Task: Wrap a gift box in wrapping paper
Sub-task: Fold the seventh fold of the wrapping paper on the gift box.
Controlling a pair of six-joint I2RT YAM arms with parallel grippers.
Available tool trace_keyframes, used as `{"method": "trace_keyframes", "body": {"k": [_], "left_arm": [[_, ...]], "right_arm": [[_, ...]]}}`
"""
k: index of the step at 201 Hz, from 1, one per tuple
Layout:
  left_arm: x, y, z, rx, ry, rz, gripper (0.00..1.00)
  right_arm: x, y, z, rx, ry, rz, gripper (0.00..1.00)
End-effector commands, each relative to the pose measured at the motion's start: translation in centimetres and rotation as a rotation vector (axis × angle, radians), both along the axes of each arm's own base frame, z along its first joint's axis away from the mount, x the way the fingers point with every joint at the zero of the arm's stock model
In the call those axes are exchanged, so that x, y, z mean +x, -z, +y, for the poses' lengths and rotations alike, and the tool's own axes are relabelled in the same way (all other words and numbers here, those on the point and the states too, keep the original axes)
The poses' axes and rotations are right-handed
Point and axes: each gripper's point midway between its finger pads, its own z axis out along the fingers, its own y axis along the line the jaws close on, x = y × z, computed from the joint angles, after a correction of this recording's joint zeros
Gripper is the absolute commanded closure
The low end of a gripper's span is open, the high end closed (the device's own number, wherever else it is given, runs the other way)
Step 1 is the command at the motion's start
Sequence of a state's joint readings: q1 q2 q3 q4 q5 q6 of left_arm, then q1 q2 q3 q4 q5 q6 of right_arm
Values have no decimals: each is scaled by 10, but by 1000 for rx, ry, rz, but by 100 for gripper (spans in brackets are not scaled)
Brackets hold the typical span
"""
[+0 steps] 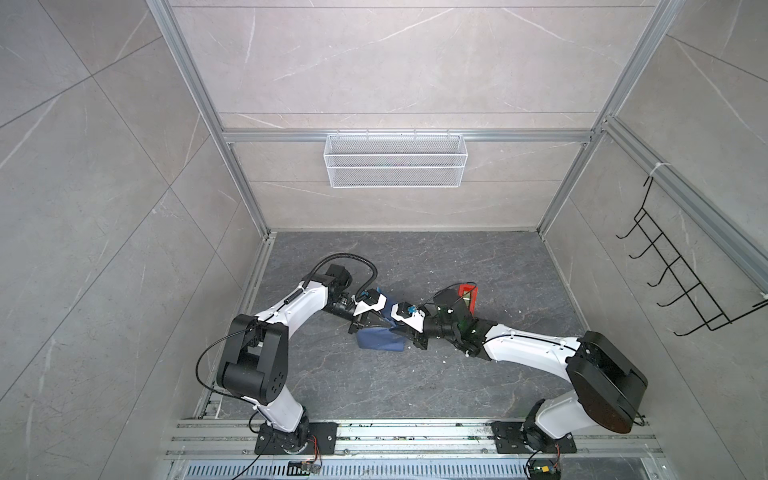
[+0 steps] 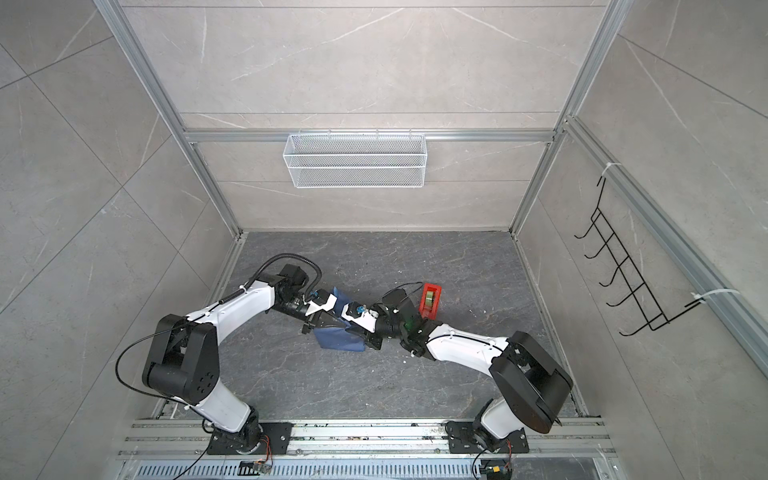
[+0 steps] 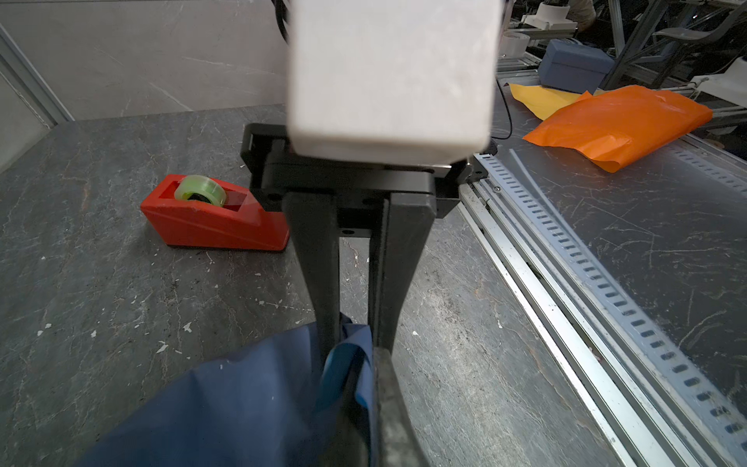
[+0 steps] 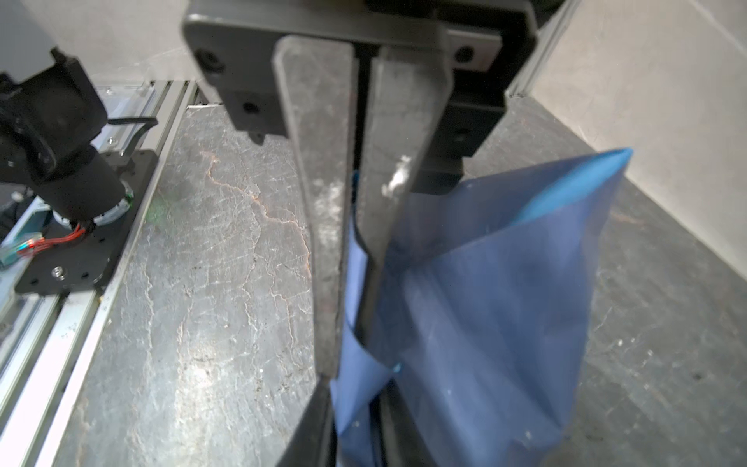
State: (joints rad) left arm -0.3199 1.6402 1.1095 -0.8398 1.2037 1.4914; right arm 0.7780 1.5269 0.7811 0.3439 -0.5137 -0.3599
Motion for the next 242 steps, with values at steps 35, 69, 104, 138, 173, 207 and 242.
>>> {"method": "trace_keyframes", "body": {"k": [35, 69, 104, 138, 173, 207, 242], "left_arm": [[1, -34, 2, -35, -8, -38, 69], [-2, -75, 17, -6, -49, -42, 52], [-1, -96, 52, 80, -197, -15, 50], [-17, -71, 63, 169, -237, 65, 51], [0, -45, 56, 127, -282, 152, 56], [16, -28, 51, 177, -308, 179, 63], [19, -12, 45, 183, -315, 224, 67]], "right_arm": [[6, 10, -5, 26, -21, 44, 91], [9, 18, -10, 25, -14, 73, 92], [10, 23, -11, 25, -8, 92, 92], [10, 24, -10, 25, -15, 83, 92], [12, 28, -4, 34, -30, 115, 92], [14, 28, -3, 36, -22, 121, 91], [15, 31, -3, 18, -25, 120, 91]]}}
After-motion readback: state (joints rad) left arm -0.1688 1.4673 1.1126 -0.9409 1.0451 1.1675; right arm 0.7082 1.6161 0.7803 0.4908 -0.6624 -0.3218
